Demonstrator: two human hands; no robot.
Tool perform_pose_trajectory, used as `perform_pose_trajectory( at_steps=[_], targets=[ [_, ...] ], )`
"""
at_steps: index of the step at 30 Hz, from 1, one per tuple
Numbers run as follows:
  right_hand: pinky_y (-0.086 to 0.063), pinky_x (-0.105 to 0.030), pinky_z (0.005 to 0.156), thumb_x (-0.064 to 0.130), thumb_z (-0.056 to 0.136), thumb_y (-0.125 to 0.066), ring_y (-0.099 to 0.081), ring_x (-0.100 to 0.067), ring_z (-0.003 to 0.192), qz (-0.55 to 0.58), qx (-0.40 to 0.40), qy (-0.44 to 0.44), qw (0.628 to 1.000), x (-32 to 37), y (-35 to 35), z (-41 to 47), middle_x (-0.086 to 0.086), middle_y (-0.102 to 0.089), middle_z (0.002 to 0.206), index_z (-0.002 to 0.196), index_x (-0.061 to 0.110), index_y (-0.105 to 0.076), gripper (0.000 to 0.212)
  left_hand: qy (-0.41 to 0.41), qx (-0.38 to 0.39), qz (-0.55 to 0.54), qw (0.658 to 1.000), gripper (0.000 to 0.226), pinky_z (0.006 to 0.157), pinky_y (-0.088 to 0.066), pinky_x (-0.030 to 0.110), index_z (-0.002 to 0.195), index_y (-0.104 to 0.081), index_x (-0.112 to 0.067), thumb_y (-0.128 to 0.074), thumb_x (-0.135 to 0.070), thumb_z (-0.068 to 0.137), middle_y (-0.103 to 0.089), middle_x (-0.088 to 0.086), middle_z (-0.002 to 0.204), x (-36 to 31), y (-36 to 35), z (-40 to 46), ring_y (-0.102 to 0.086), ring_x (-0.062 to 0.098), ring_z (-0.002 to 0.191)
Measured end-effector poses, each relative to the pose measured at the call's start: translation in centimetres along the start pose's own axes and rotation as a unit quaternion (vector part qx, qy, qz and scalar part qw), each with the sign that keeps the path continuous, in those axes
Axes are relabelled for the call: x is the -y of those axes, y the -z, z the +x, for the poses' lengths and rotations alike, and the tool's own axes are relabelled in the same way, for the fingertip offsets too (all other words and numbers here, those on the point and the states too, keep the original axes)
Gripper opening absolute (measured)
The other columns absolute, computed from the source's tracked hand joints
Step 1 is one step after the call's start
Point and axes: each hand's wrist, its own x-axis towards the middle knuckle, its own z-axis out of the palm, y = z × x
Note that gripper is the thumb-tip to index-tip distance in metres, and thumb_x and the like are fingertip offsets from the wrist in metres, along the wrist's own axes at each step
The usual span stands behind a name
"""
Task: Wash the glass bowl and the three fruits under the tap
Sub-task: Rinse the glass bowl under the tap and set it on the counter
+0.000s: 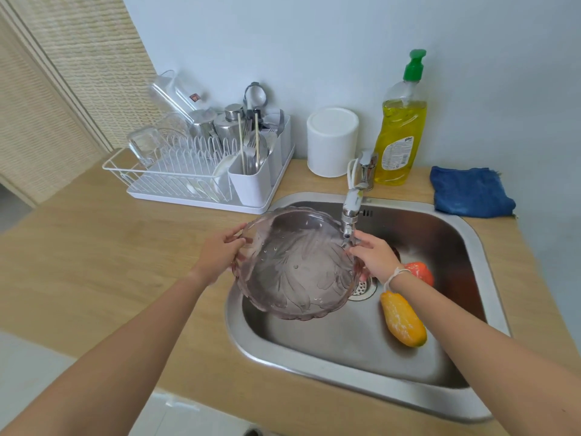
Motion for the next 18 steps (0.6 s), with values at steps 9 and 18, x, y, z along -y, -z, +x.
perform_pose_trajectory(
  at_steps=[9, 18],
  targets=[
    [-0.045, -0.022, 0.033, 0.007, 0.088, -0.053, -0.048, -0.014, 0.031, 0.018, -0.001, -0.007, 1.0, 3.9, -9.9, 0.7, -0.01, -0.067, 0.106, 0.134, 0.025, -0.046, 0.05, 0.017, -0.01, -0.038, 0.999, 0.038, 0.039, -0.038, 0.019, 0.128, -0.055, -0.022, -0.052, -0.01, 0.093, -0.074, -0.013, 0.082, 3.1, 9.7, 2.6, -0.059, 0.009, 0.05],
    [-0.043, -0.021, 0.031, 0.007, 0.089, -0.051, -0.045, -0.014, 0.03, 0.05, -0.012, -0.006, 0.999, 6.3, -18.8, 1.9, -0.014, -0.063, 0.088, 0.134, 0.022, -0.047, 0.048, 0.024, -0.017, -0.066, 0.997, 0.036, 0.036, -0.037, 0.016, 0.128, -0.055, -0.02, -0.052, -0.012, 0.094, -0.071, -0.009, 0.092, 5.3, 17.7, 5.4, -0.056, 0.005, 0.048]
  ],
)
